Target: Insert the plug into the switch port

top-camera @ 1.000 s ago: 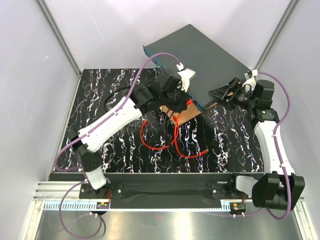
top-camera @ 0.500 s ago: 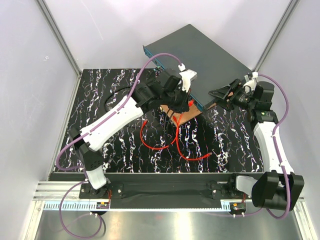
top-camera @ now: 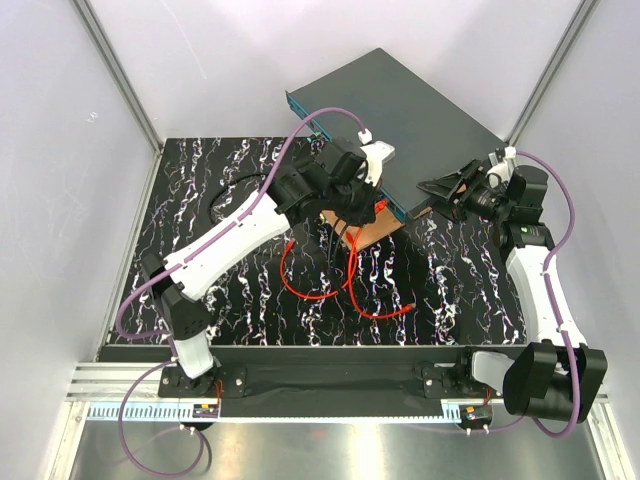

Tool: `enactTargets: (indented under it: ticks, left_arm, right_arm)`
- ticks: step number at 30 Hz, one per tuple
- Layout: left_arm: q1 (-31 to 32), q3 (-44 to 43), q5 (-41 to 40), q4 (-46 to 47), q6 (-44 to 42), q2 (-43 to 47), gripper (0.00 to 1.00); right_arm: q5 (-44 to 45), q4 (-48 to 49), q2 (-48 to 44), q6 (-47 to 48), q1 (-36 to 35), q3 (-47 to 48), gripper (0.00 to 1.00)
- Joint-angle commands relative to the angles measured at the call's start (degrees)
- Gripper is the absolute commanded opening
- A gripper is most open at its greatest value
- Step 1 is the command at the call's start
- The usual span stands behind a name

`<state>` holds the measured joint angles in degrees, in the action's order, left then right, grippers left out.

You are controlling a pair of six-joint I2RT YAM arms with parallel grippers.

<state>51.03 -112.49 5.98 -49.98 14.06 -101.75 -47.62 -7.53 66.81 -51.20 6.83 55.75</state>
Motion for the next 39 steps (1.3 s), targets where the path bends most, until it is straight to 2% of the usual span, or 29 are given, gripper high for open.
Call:
enactTargets:
  ticks: [1,8,19,26,33,37,39]
  left_arm:
    - [-1.45,-3.97,-2.82,14.11,-0.44,-0.37,0.0]
    - [-1.45,-8.36,2.19,16.14,0.61,-1.43,0.0]
    - [-1.1,-10.03,3.07,17.02,2.1,-4.85,0.0]
    - [-1.02,-15.91,2.9,18.33,1.58,-7.49,0.0]
    - [-1.19,-14.0,5.09,18.86,0.26,-6.09,0.01]
    - [-2.33,-4.44,9.66,20.71,-2.46,1.18,0.15]
    - [-3.65,-2.4,11.59,19.31,-2.99,3.57,0.2]
  right_arm:
    - [-2.22,4.28,-0.54,3.38,-1.21,-0.02,0.0]
    - [-2.04,3.22,-0.62,4.44,-1.21,-0.11,0.0]
    - [-2.57,3.75,-0.62,4.09,-1.29,-0.37,0.0]
    - [-2.92,4.54,-0.97,3.91,-1.38,-1.69,0.0]
    - [-2.57,2.7,-0.45,5.4,-1.38,-0.64,0.0]
    - [-2.04,-0.72,0.52,8.65,-1.29,1.64,0.0]
    - [-1.87,-2.13,0.52,9.45,-1.21,2.7,0.01]
